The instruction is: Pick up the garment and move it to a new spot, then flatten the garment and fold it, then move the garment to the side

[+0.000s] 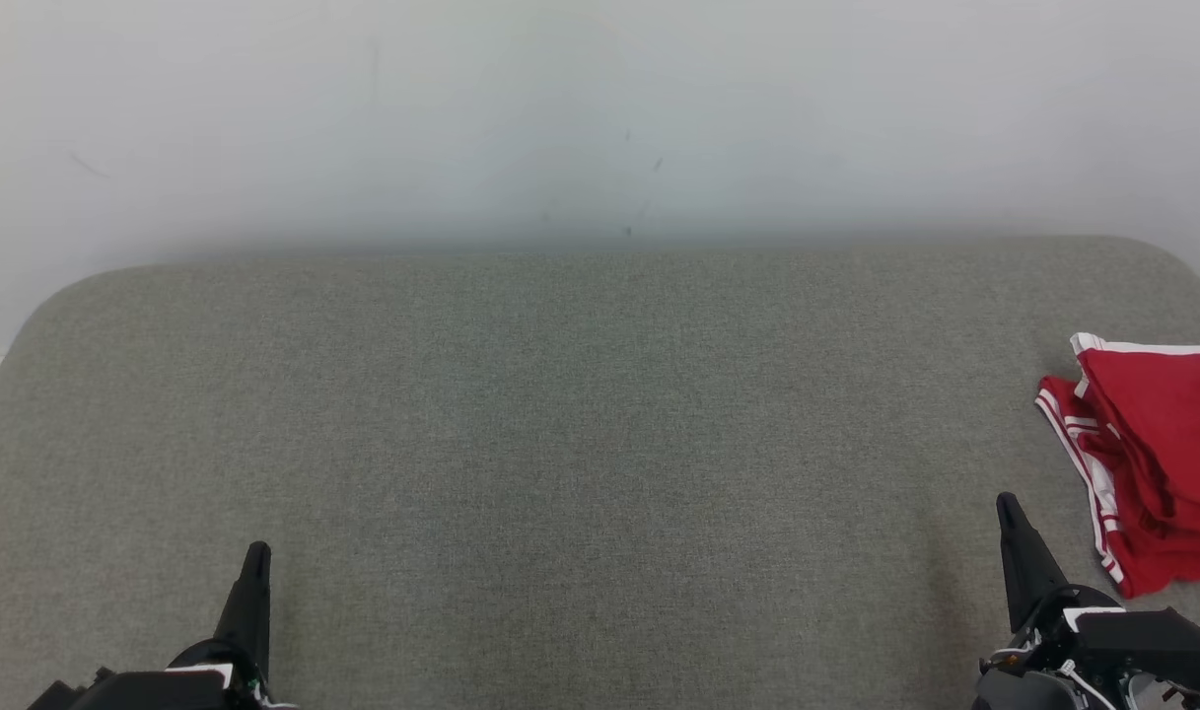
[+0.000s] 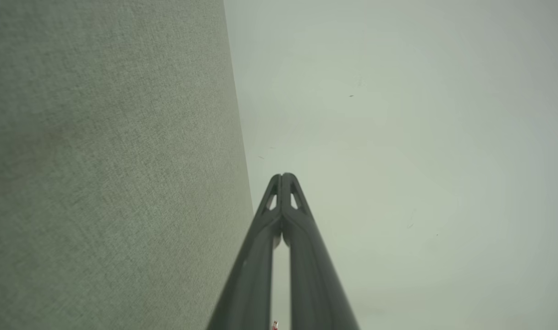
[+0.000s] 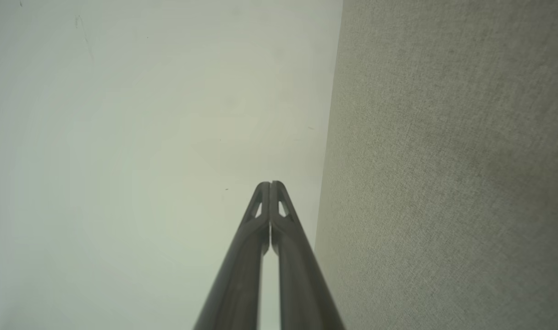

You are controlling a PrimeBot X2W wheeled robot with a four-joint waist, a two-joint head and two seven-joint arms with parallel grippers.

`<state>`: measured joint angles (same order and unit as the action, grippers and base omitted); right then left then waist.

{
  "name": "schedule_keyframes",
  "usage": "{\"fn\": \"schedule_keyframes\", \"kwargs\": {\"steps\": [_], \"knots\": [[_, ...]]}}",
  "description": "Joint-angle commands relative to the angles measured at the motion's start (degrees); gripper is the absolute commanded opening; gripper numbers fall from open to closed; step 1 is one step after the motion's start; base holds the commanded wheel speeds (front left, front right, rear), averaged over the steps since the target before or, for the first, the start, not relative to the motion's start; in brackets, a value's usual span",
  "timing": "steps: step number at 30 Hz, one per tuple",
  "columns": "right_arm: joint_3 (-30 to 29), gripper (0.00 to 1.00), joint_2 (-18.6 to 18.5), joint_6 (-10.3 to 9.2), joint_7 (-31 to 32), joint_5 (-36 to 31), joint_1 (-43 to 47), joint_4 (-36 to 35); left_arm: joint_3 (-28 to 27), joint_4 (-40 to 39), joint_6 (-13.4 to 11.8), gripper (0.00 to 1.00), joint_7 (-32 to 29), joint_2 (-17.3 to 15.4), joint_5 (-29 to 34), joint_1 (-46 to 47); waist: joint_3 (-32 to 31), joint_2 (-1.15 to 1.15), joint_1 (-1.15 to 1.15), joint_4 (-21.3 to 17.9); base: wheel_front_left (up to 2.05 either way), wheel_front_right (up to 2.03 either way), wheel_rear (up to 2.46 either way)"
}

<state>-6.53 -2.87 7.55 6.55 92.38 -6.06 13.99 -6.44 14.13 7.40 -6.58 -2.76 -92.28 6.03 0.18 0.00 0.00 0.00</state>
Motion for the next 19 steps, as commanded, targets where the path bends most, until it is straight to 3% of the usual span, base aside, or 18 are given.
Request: {"fn": "schedule_keyframes", "kwargs": {"steps": [1, 19], "knots": [[-0.08, 0.00, -0.01, -0.12, 0.16, 0.08, -0.36, -0.08, -0.14, -0.17, 0.20, 0.00, -0.12, -0.22, -0.27, 0.53, 0.00, 0.00, 0.00, 0.00, 0.00, 0.00, 0.00], [-0.07, 0.00, -0.01, -0.12, 0.16, 0.08, -0.36, -0.08, -0.14, -0.16, 0.20, 0.00, -0.12, -0.21, -0.27, 0.53, 0.00, 0.00, 0.00, 0.00, 0.00, 0.00, 0.00]]}}
